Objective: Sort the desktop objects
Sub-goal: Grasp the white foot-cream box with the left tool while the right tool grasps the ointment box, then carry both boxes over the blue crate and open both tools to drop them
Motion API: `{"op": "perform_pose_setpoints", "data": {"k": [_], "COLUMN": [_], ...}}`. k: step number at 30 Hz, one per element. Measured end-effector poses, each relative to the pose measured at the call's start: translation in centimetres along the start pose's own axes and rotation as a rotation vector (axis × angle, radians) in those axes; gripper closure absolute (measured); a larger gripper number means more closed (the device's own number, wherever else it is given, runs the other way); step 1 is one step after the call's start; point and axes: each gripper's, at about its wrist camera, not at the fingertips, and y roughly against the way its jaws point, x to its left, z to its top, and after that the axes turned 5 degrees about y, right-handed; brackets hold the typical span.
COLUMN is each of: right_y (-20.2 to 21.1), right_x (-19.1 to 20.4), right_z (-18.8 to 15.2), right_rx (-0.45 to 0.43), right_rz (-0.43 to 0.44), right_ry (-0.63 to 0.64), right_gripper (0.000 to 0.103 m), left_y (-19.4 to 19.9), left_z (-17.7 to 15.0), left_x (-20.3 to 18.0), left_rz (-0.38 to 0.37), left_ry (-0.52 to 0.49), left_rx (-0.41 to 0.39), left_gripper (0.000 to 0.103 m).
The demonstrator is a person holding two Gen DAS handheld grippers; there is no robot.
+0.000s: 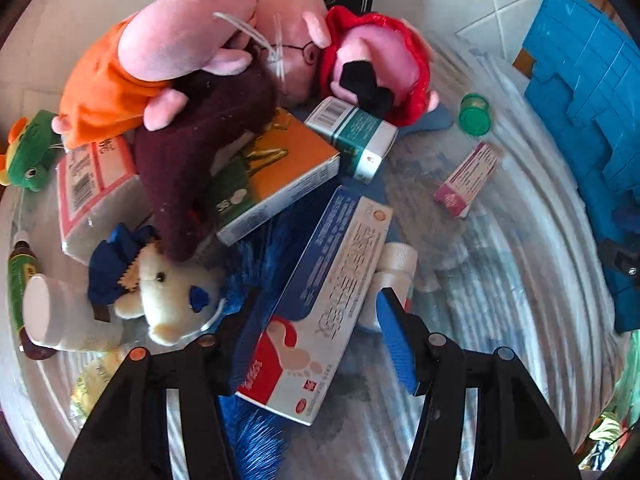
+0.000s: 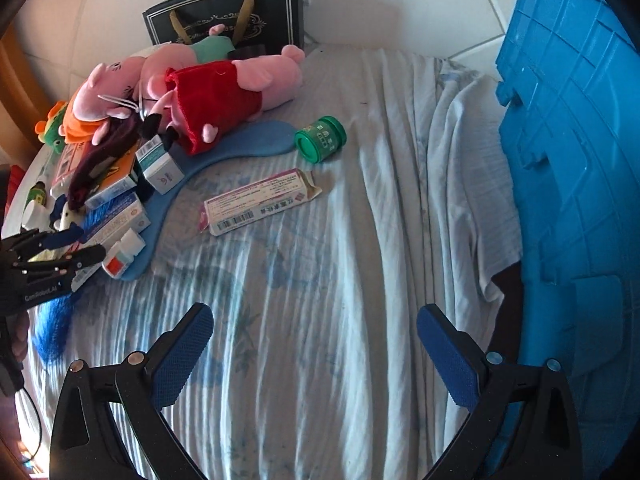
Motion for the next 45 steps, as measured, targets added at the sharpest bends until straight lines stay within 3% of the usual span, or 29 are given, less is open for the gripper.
{"op": "perform_pose_setpoints", "data": {"k": [3, 5, 7, 11, 13, 15, 18, 22, 23, 24, 25, 26, 27, 28, 36, 45], "right_y": [-1.3, -2.6, -3.6, -5.5, -6.8, -7.8, -9.4, -11.8, -12.1, -12.0, -11.5, -11.0, -10.7, -10.4, -6.3, 2.6], "right_x": [-0.2, -0.2, 0.1, 0.8, 1.3, 1.6, 2.0, 3.1, 3.5, 3.9, 4.2, 4.3, 4.1, 3.6, 2.2, 3.1], "right_z": [0.9, 1.8, 2.9, 5.3, 6.5, 7.6, 8.8, 9.1, 8.9, 8.6, 8.4, 8.1, 7.8, 7.4, 5.0, 2.9], "right_rx": [0.018, 0.046, 0.058, 0.069, 0.085, 0.094, 0.113, 0.169, 0.171, 0.169, 0.158, 0.149, 0.151, 0.164, 0.098, -0.052], "right_rz": [0.021, 0.069, 0.081, 0.069, 0.076, 0.096, 0.099, 0.093, 0.099, 0.083, 0.042, 0.021, 0.022, 0.042, 0.079, 0.137], "right_ry": [-0.033, -0.057, -0.056, -0.084, -0.098, -0.125, -0.154, -0.142, -0.127, -0.104, -0.07, -0.05, -0.047, -0.051, -0.009, 0.037], "right_gripper": [0.0, 0.0, 0.0, 0.0, 0.008, 0.008, 0.008, 0.008, 0.011, 0.022, 0.048, 0.064, 0.078, 0.082, 0.086, 0.086], "left_y": [-0.7, -1.1, -1.2, -1.8, -1.8, -1.6, -1.3, -1.5, -1.9, -2.4, -2.8, -3.0, -3.1, -3.0, 0.4, 6.9], "left_z": [0.2, 0.7, 1.3, 2.3, 2.4, 2.1, 1.7, 1.6, 1.5, 1.2, 0.9, 0.5, 0.1, -0.3, -1.1, -2.9], "left_x": [-0.3, -0.2, 0.0, 0.2, -0.4, -0.9, -1.5, -1.7, -1.7, -1.5, -1.5, -1.4, -1.4, -1.2, -1.6, -2.4], "left_rz": [-0.054, -0.068, -0.058, -0.047, -0.051, -0.039, 0.001, 0.018, 0.026, 0.045, 0.051, 0.04, 0.04, 0.026, 0.025, 0.016], "left_ry": [0.029, 0.056, 0.088, 0.145, 0.146, 0.134, 0.092, 0.071, 0.069, 0.069, 0.069, 0.066, 0.069, 0.079, 0.098, 0.105], "left_rx": [0.024, 0.007, -0.013, -0.036, -0.021, -0.008, 0.006, 0.015, 0.027, 0.046, 0.063, 0.062, 0.06, 0.056, -0.027, -0.149], "left_gripper": [0.066, 0.066, 0.073, 0.074, 0.074, 0.074, 0.072, 0.048, 0.048, 0.048, 0.048, 0.048, 0.053, 0.062, 0.064, 0.065]}}
